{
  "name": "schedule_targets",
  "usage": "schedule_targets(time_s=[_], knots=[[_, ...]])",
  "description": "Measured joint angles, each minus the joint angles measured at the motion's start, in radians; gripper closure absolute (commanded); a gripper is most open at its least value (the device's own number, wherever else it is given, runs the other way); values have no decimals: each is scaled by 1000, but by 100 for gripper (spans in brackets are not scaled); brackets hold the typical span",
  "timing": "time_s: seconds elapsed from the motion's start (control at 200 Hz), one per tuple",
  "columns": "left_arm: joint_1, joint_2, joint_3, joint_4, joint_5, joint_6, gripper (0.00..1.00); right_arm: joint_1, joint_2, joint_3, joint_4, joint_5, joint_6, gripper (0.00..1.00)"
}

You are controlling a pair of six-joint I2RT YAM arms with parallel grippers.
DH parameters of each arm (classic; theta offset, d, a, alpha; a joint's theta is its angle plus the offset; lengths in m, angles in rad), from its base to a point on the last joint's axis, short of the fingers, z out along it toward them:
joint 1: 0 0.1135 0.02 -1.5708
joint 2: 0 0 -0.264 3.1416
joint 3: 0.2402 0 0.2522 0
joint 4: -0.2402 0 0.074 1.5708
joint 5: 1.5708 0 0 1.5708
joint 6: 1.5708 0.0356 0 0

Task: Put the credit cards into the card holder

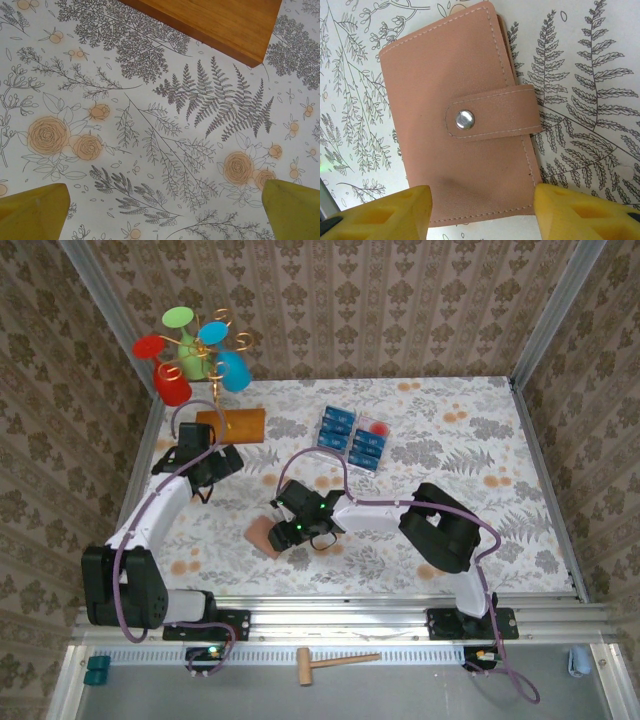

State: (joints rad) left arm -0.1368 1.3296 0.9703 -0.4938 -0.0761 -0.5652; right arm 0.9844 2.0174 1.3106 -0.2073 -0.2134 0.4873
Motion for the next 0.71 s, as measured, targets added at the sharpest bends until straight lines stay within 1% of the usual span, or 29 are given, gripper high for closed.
schedule_targets(time_s=[0.365, 0.705], knots=[[-28, 17, 1, 0, 5, 12, 0, -3, -48, -43, 9, 12, 7, 42], [-47, 19, 2, 0, 5, 19, 0, -11, -36, -43, 18, 0, 19, 44]])
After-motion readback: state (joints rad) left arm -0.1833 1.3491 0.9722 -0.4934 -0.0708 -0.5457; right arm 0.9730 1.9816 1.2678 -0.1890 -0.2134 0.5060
